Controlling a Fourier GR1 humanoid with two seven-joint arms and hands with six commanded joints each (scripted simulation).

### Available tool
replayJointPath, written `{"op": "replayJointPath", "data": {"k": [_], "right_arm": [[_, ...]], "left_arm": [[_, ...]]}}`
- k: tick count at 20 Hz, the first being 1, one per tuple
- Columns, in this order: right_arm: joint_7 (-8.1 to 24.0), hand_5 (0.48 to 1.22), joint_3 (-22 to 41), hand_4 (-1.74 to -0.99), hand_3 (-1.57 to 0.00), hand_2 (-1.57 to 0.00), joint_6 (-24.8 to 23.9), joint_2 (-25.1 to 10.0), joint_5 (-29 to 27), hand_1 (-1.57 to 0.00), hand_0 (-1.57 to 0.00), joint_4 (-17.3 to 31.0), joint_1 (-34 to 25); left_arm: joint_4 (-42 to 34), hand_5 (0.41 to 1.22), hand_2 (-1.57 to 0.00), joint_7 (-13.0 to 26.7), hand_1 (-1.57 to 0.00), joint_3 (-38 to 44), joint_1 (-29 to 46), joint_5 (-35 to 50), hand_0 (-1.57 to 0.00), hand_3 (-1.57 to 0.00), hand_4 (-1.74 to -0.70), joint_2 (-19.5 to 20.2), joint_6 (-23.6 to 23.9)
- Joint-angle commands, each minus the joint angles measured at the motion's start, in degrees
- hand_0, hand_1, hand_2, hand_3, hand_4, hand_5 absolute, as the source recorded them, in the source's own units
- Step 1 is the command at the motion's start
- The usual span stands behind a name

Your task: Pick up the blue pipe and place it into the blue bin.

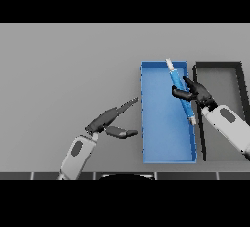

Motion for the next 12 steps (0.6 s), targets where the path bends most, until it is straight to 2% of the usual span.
{"op": "replayJointPath", "data": {"k": [1, 6, 12], "right_arm": [[0.0, 0.759, 0.9, -1.046, -0.02, -0.04, -0.1, -0.1, -0.3, -0.04, -0.04, 0.2, -0.4], [0.0, 0.672, 5.6, -1.022, -0.01, -0.01, -0.7, -0.6, -1.2, -0.01, -0.01, 0.9, -3.4], [-0.3, 0.649, 6.5, -1.022, 0.00, -0.01, 0.6, -2.0, -2.5, -0.01, -0.01, 0.2, -4.1]], "left_arm": [[-0.2, 0.428, 0.00, -0.1, 0.00, -0.2, 0.2, -0.1, 0.00, 0.00, -0.89, 0.0, 0.0], [-0.4, 0.431, 0.00, 0.4, 0.00, 0.1, -0.5, -0.2, 0.00, 0.00, -0.89, -0.3, 0.5], [-1.9, 0.431, 0.00, 1.4, 0.00, -0.5, 0.1, 0.2, 0.00, 0.00, -0.88, -0.5, 0.2]]}}
